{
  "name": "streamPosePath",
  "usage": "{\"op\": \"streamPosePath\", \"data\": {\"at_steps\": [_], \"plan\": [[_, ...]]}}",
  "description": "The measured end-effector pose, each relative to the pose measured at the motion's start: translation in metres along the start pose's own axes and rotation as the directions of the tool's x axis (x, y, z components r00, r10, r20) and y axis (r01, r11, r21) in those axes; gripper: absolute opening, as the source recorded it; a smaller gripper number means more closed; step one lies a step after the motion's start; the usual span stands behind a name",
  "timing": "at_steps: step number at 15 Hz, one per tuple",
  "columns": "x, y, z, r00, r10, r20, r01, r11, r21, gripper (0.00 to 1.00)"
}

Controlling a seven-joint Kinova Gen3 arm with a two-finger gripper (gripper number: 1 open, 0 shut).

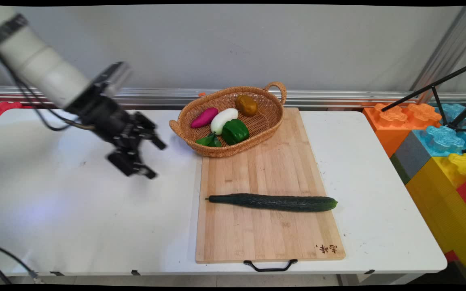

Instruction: Pick up the cucumber from the cutting board

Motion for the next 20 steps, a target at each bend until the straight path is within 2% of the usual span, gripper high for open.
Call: {"op": "streamPosePath", "data": {"at_steps": [6, 11, 16, 20], "plan": [[0.040, -0.002, 0.075, 0.995, 0.058, -0.081, -0.058, 0.998, -0.007, 1.00], [0.068, 0.000, 0.141, 0.973, 0.153, -0.176, -0.152, 0.988, 0.016, 1.00], [0.092, 0.005, 0.181, 0.947, 0.248, -0.206, -0.243, 0.969, 0.048, 1.00], [0.098, 0.006, 0.197, 0.939, 0.279, -0.203, -0.271, 0.960, 0.069, 1.00]]}}
